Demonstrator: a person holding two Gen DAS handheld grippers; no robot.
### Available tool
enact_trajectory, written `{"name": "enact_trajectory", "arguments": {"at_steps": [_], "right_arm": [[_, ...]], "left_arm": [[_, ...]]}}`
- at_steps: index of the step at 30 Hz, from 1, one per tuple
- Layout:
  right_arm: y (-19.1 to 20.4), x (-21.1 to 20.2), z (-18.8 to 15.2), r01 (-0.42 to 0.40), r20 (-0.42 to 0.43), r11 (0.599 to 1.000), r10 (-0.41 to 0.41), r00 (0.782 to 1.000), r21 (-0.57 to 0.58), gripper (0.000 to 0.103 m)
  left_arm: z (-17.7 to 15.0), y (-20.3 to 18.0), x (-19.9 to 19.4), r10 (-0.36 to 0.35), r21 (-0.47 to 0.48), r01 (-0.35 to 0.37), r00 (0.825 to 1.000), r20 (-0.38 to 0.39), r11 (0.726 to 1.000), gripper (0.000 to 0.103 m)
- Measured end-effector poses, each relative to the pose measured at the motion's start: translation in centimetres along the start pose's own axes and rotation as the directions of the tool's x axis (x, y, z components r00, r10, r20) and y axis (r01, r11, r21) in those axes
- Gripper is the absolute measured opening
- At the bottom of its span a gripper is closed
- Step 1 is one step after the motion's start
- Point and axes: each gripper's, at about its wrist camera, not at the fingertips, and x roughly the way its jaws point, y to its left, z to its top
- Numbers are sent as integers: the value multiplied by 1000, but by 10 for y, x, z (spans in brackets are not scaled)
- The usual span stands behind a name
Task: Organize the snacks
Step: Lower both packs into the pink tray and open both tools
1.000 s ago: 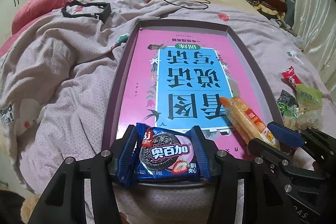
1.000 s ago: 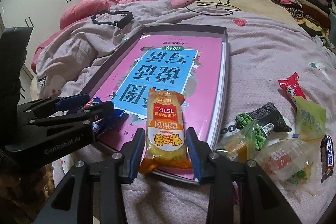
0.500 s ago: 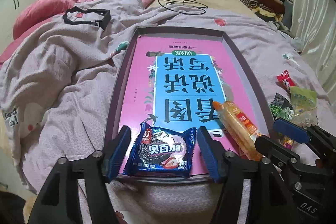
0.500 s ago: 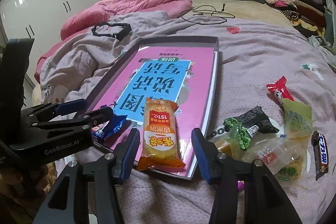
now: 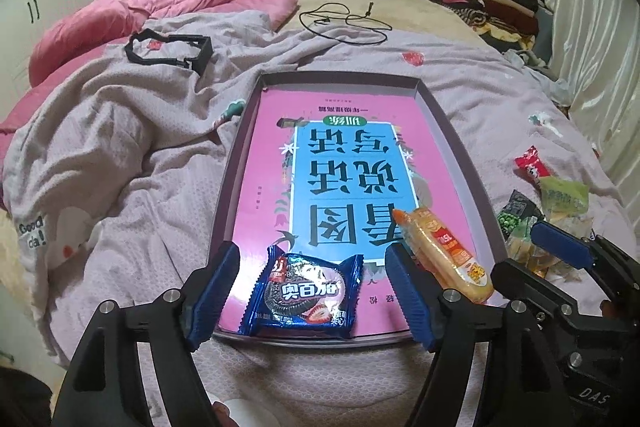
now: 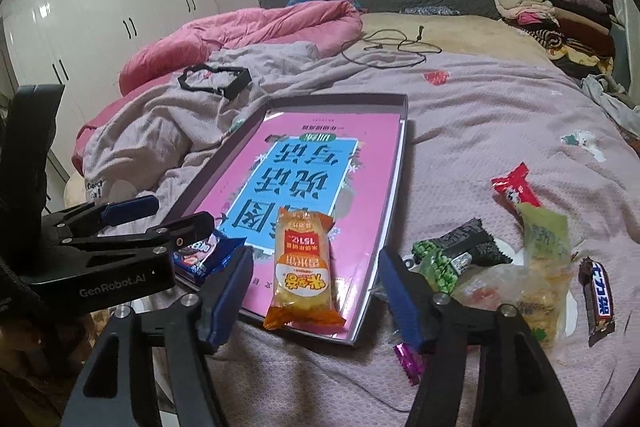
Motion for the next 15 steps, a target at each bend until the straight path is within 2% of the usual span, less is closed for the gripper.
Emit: {"name": "enact_trajectory", "arguments": {"at_steps": [15], "right_arm": [[-7,-25,3,23,61,1000,-23,998,-1,68]], "left_arm": [[6,-4,-15,-22,-1,22,999,25,1000,77]]}}
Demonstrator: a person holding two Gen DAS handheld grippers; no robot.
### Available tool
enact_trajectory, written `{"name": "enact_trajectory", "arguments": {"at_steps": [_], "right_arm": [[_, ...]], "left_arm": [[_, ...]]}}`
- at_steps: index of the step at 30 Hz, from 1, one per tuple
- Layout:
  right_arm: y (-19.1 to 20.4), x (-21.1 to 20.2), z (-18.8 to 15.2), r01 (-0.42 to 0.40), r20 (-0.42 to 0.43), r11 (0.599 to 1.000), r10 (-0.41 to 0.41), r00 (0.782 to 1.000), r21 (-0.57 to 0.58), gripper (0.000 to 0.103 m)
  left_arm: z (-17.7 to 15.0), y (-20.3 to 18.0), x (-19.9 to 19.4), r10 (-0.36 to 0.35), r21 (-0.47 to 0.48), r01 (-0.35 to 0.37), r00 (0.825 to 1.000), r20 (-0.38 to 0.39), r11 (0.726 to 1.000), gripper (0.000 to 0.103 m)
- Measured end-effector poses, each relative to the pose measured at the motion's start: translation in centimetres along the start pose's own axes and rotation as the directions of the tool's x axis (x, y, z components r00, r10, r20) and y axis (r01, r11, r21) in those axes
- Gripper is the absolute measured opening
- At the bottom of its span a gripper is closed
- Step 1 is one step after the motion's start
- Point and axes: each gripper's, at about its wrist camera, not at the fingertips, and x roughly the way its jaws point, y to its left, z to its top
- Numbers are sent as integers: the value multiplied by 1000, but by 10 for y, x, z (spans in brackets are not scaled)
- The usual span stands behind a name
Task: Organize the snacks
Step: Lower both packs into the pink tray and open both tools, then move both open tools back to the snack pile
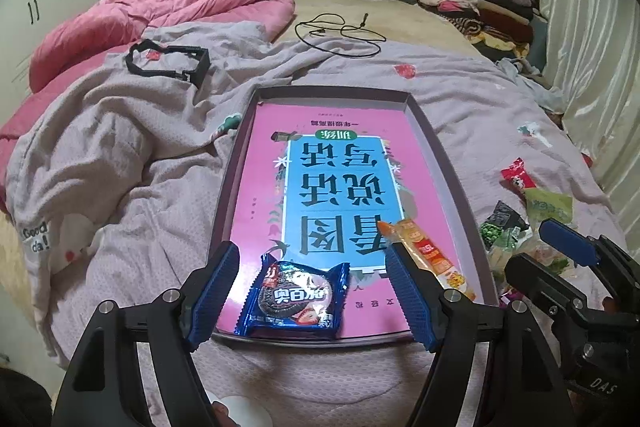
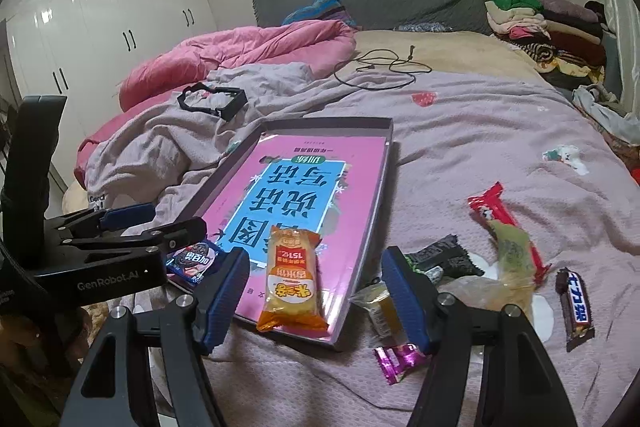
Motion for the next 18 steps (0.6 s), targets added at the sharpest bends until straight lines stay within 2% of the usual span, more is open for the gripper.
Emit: {"name": "enact_trajectory", "arguments": {"at_steps": [7,18], "right_arm": [[-11,-13,-1,27,23,999,-28,999,23,72],[-38,-35,-6,63,50,995,-67,996,77,73]], "left_arm": [[3,-8,-6,-11,16,11,1000,9,1000,77],[4,-32,-17,-57,51,57,998,12,997,77]]}}
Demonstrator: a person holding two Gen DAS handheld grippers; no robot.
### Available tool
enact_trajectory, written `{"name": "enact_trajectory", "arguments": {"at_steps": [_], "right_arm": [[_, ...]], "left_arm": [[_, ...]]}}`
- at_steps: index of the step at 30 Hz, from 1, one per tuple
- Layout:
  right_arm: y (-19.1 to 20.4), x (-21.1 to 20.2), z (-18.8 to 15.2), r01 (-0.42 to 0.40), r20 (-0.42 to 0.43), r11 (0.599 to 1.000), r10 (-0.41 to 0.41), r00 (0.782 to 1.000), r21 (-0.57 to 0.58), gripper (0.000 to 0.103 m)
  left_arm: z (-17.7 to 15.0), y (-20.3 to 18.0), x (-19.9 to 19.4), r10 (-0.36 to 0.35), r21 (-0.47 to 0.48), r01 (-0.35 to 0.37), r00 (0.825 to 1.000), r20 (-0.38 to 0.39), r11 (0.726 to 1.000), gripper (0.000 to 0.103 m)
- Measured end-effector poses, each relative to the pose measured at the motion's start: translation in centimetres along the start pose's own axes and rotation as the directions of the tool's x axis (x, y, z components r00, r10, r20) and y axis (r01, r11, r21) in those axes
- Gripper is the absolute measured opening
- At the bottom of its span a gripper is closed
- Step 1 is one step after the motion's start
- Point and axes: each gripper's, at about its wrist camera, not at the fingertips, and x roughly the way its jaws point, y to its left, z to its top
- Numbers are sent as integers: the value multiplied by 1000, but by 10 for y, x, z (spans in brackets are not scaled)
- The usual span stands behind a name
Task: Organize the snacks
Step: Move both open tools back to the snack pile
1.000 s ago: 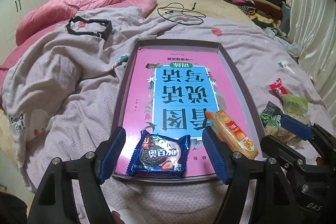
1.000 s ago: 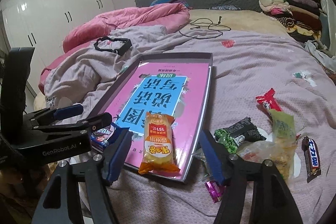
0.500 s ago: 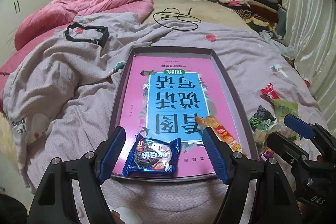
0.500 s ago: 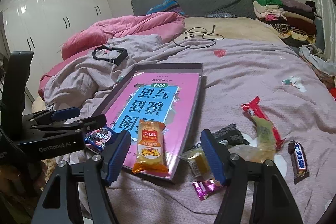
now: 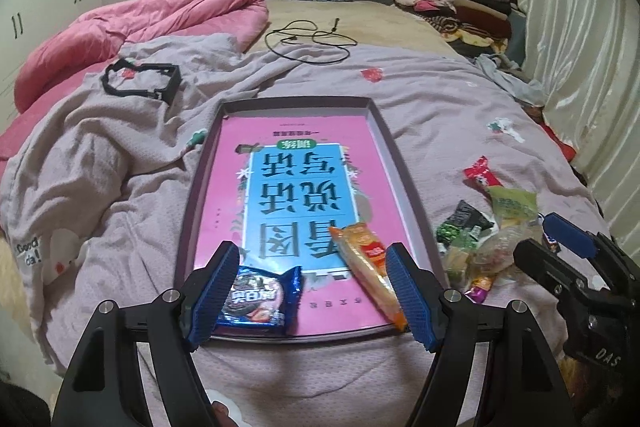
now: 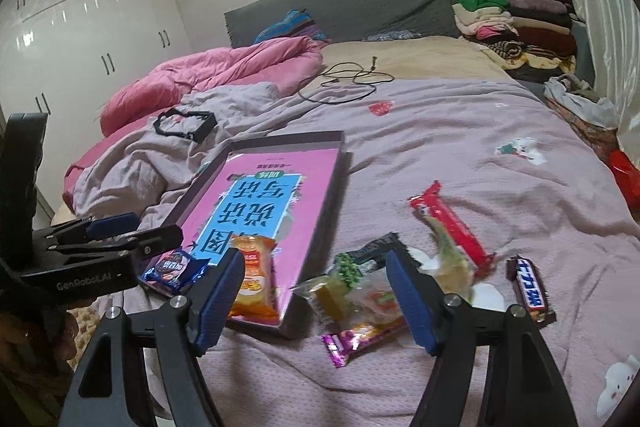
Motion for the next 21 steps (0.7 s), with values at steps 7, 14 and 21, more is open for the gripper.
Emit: {"name": "enact_trajectory", "arguments": {"at_steps": [7,14,21], "right_arm": [[-19,-11,-3,46,15,999,-46,999,19,73],[-35,-19,-6,66,22,997,-67,998,50,74],[-57,-21,-15,96,3,991,-96,995,89,74]], "left_arm": [[2,-18,-5,-32,36,32,999,6,999,77],[2,-37,-7,-59,81,59,998,-2,995,77],[2,-59,-7,-80,124,81,997,-13,989,77]]}}
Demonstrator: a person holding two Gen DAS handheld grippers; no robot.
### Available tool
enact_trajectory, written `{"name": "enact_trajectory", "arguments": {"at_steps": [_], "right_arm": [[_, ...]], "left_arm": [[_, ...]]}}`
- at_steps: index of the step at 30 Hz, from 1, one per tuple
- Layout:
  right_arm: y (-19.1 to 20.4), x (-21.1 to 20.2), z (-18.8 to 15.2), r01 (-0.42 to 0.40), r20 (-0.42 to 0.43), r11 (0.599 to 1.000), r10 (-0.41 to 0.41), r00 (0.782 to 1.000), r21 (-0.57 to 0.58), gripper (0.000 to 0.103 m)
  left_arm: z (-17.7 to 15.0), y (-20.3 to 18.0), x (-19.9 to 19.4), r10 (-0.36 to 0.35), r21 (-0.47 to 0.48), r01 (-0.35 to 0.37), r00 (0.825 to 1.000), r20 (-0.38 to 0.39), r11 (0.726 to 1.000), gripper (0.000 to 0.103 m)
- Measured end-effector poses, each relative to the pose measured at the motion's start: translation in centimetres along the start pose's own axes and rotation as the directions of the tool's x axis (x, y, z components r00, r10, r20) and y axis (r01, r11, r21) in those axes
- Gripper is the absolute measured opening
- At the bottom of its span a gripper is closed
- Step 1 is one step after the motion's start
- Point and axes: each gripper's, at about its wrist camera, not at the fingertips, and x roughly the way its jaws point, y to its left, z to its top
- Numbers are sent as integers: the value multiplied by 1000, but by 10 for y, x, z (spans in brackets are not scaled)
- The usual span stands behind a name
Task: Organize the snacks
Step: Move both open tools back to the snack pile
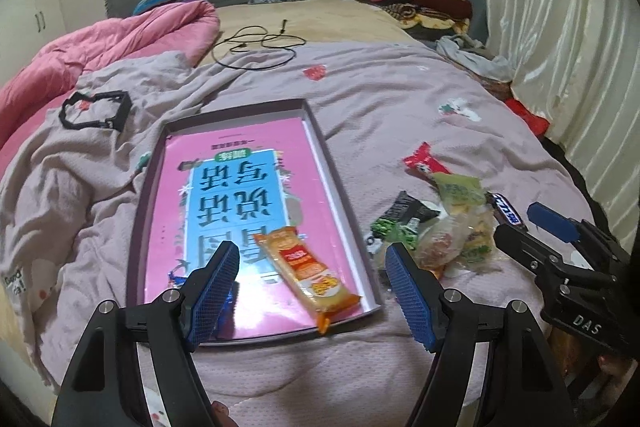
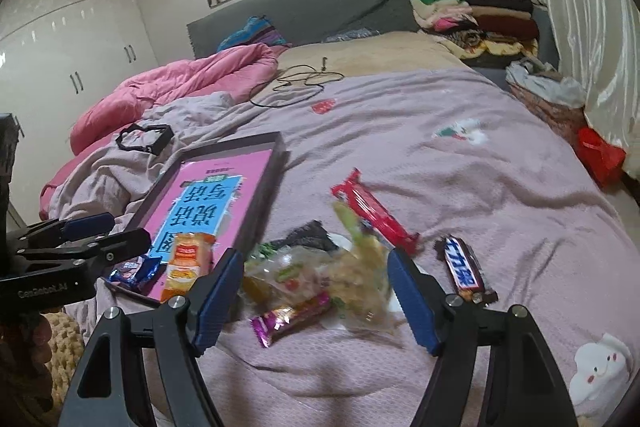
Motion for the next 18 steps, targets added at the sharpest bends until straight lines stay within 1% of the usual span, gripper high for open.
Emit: {"name": "enact_trajectory", "arguments": {"at_steps": [2,5,8,14,18], "right_arm": [[-8,0,-2,8,-6,1000,-8,1000,12,74],[-14,0,-5,30,-16,1000,-29,999,8,74],[-18,3,-8,34,-30,999,-34,999,-1,74],[-19,14,-18,57,-69,996,-62,996,-64,74],[-20,22,-24,49,-104,994,-58,993,-93,74]], "left_arm": [[0,-7,0,-9,15,9,1000,-3,1000,77],[-1,-18,1,-23,38,24,1000,-6,999,77],[-4,-29,3,-37,60,38,999,-15,997,77],[-5,-47,10,-61,101,64,998,-30,993,77],[-3,-60,16,-91,127,95,995,-41,987,77]]}}
